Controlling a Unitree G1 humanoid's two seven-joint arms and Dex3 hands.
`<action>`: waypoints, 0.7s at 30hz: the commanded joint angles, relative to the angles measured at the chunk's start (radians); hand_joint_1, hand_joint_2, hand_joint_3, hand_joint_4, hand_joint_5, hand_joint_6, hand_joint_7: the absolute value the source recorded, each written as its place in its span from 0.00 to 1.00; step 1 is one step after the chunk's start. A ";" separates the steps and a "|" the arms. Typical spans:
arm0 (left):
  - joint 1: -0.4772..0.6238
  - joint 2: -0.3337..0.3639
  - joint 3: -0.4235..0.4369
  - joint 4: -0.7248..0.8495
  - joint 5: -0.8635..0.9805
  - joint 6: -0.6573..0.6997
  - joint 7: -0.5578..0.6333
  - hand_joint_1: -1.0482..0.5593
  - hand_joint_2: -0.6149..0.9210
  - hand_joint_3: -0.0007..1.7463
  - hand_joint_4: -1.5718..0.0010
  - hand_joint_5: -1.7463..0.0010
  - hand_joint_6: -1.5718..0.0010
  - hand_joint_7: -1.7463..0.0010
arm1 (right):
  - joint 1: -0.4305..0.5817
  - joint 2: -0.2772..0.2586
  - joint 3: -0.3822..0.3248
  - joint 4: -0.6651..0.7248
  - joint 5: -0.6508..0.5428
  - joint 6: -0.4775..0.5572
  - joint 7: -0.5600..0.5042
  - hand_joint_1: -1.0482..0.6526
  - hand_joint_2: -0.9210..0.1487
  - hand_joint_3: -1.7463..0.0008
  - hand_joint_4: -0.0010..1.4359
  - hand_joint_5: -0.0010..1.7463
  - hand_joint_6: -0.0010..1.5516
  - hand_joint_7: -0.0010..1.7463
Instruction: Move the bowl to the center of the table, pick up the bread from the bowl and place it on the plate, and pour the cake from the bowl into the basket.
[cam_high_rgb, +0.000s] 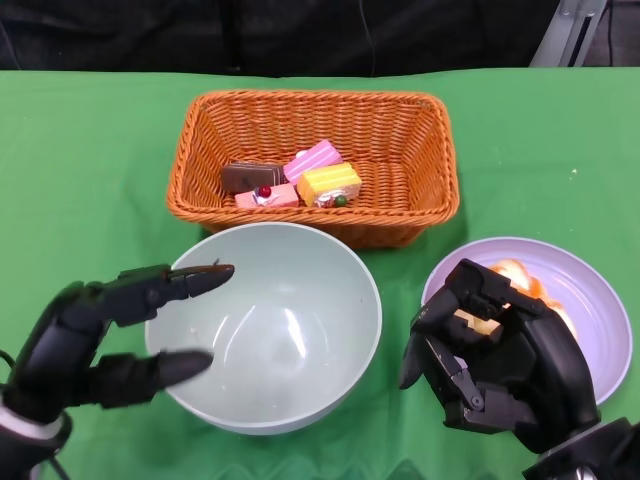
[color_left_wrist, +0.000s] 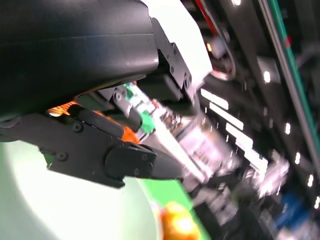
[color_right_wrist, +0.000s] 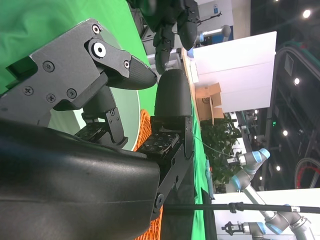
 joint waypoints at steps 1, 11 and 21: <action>0.035 0.009 -0.067 -0.213 -0.655 0.115 -0.391 0.50 1.00 0.10 0.27 0.89 0.29 0.93 | -0.010 -0.007 -0.036 0.032 0.010 -0.033 0.006 0.53 0.36 0.43 0.54 0.91 0.43 0.76; 0.196 -0.148 0.463 -0.328 -1.113 0.585 -1.223 0.59 1.00 0.20 0.48 0.19 0.39 0.43 | -0.021 -0.017 -0.056 0.065 0.003 -0.071 0.010 0.54 0.34 0.45 0.52 0.91 0.42 0.75; 0.320 -0.278 0.861 -0.373 -1.060 0.885 -1.644 0.58 0.87 0.36 0.45 0.11 0.41 0.29 | -0.068 -0.012 -0.114 0.117 0.011 -0.129 0.010 0.55 0.31 0.48 0.53 0.88 0.44 0.71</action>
